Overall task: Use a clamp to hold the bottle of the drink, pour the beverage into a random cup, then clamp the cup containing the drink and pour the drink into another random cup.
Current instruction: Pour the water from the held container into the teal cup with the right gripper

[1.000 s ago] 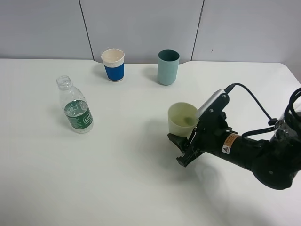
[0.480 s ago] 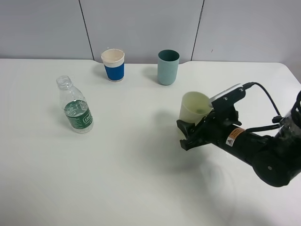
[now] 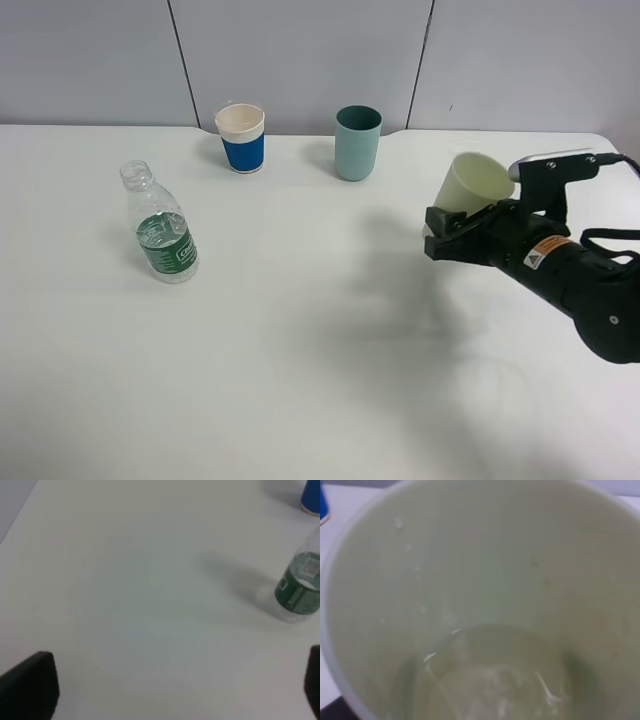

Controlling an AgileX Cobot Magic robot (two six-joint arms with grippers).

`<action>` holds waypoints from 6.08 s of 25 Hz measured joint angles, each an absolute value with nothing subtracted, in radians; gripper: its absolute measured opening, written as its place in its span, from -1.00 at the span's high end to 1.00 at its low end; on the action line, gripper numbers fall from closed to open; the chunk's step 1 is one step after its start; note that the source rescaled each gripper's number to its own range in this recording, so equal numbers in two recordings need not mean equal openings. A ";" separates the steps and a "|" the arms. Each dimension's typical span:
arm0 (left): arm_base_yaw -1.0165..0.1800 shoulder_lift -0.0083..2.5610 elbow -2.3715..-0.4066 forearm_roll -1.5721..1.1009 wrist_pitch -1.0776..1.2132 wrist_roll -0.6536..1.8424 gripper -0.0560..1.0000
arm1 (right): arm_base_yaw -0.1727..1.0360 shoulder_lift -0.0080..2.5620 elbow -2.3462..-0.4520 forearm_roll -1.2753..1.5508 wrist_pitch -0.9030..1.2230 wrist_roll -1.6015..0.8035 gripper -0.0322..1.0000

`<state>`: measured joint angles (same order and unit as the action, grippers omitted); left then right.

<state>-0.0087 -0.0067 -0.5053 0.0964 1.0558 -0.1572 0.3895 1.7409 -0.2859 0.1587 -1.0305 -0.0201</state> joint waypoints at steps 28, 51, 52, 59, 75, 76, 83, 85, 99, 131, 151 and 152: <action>-0.009 -0.007 -0.505 0.096 1.056 -0.157 -1.00 | 0.174 1.651 -0.966 -0.822 0.031 0.737 0.94; -0.009 -0.007 -0.505 0.096 1.056 -0.157 -1.00 | 0.377 1.871 -1.255 -1.170 0.374 0.886 0.94; -0.009 -0.007 -0.505 0.096 1.056 -0.157 -1.00 | 0.384 1.881 -1.270 -1.174 0.383 0.871 0.94; -0.009 -0.007 -0.505 0.096 1.056 -0.157 -1.00 | 0.434 1.956 -1.369 -1.175 0.478 0.767 0.94; -0.009 -0.007 -0.505 0.096 1.056 -0.157 -1.00 | 0.492 2.009 -1.459 -1.208 0.550 0.638 0.94; -0.009 -0.007 -0.505 0.096 1.056 -0.157 -1.00 | 0.492 2.009 -1.459 -1.220 0.552 0.630 0.94; -0.009 -0.007 -0.505 0.096 1.056 -0.157 -1.00 | 0.492 2.009 -1.459 -1.284 0.554 0.571 0.94; -0.009 -0.007 -0.505 0.096 1.056 -0.157 -1.00 | 0.492 2.009 -1.459 -1.301 0.558 0.553 0.94; -0.009 -0.007 -0.505 0.096 1.056 -0.157 -1.00 | 0.492 2.017 -1.459 -1.428 0.569 0.521 0.94; -0.009 -0.007 -0.505 0.097 1.056 -0.157 -1.00 | 0.492 2.017 -1.459 -1.514 0.599 0.403 0.94; -0.009 -0.007 -0.505 0.097 1.056 -0.157 -1.00 | 0.492 2.017 -1.459 -1.574 0.599 0.329 0.94; -0.009 -0.007 -0.505 0.097 1.056 -0.157 -1.00 | 0.492 2.017 -1.459 -1.581 0.599 0.329 0.94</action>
<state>-0.0087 -0.0067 -0.5053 0.0971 1.0558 -0.1572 0.4918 2.0169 -1.4592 -1.5811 0.5995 0.3294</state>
